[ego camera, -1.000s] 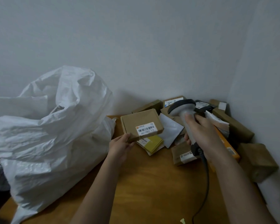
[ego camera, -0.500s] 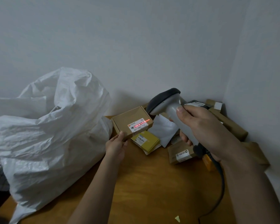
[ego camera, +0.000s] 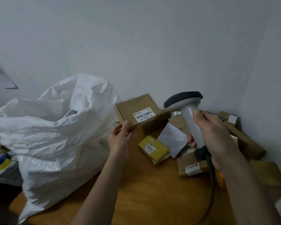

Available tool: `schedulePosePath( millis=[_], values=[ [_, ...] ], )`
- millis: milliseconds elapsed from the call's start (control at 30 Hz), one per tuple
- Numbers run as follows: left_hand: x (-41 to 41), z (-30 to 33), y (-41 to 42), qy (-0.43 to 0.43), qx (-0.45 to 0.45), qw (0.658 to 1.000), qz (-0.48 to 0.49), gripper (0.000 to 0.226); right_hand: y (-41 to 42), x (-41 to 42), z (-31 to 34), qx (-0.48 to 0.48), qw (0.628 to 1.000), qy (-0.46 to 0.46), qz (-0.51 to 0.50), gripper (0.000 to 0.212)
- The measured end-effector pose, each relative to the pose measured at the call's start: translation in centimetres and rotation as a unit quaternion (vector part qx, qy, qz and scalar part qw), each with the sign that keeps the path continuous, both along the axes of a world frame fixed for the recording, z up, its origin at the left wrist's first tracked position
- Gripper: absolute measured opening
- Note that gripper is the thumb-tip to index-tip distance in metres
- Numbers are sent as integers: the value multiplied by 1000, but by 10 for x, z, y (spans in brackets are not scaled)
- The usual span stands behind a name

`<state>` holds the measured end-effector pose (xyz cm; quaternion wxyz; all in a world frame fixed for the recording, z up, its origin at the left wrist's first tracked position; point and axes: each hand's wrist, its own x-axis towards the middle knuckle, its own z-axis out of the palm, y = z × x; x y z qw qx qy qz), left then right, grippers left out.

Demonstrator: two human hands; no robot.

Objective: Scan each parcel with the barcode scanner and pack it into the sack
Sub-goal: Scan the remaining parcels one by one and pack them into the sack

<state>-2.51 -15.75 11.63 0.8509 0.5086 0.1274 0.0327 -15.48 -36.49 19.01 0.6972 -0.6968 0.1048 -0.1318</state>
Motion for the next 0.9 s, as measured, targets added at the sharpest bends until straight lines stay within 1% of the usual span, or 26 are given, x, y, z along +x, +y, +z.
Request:
schedulePosePath(
  millis=[100, 167, 267, 333, 367, 467, 533, 600, 700, 767, 833, 900],
  values=[
    [5, 35, 11, -86, -12, 994, 67, 36, 5, 10, -4, 20, 1000, -4, -2, 31],
    [12, 58, 23, -115, -27, 984, 137, 34, 10, 16, -7, 22, 1000, -6, 9, 32],
    [24, 85, 42, -130, -64, 960, 238, 27, 20, 22, -13, 21, 999, -4, 27, 33],
    [34, 95, 56, -119, -78, 949, 283, 33, 27, 26, -15, 17, 999, -1, 33, 33],
    [40, 99, 63, -110, -80, 949, 283, 40, 30, 28, -16, 16, 999, -1, 36, 33],
    [53, 100, 77, -77, -79, 971, 210, 66, 36, 34, -19, 15, 999, 3, 43, 37],
    [56, 95, 78, -66, -39, 980, 183, 68, 37, 38, -22, 12, 999, 5, 46, 38],
    [55, 85, 71, -74, 43, 978, 192, 61, 37, 42, -25, 13, 999, 6, 44, 37],
    [53, 64, 55, -138, 163, 954, 210, 33, 33, 47, -31, 16, 999, 14, 25, 34],
    [53, 50, 44, -181, 236, 934, 200, 17, 29, 52, -36, 16, 1000, 21, 4, 30],
    [58, 33, 30, -205, 298, 917, 169, 12, 23, 58, -44, 18, 999, 24, -18, 29],
    [67, 9, 17, -202, 338, 910, 126, 12, 15, 65, -55, 17, 999, 33, -37, 28]
  ],
)
